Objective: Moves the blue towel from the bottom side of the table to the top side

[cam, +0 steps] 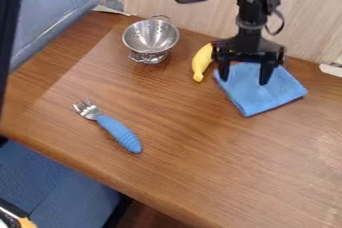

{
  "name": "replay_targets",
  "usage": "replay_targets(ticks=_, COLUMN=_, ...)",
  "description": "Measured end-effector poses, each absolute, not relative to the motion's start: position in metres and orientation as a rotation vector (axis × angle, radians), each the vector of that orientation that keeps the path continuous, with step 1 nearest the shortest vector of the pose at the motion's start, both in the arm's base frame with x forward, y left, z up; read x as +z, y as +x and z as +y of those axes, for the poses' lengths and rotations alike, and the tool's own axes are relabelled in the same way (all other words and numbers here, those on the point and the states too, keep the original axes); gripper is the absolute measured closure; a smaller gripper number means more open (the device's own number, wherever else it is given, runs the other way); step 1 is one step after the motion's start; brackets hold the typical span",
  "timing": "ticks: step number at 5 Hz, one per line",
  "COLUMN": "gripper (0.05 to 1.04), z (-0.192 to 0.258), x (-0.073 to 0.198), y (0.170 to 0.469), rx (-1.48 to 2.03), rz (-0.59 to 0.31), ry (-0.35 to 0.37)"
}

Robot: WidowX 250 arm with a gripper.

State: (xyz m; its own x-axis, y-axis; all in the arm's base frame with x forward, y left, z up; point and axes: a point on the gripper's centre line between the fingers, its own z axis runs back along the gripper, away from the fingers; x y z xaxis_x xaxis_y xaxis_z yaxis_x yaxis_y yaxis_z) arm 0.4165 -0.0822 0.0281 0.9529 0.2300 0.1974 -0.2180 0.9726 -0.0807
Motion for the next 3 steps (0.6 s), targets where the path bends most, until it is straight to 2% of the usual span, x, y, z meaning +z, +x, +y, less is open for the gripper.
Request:
replay_targets(ticks=2, gripper=0.085, z=-0.074, x=0.070, y=0.409, rx=0.246, rz=-0.276, ry=-0.082)
replay_targets(ticks=3, gripper=0.085, z=-0.073, x=0.071, y=0.409, rx=0.245, rz=-0.280, ry=-0.083)
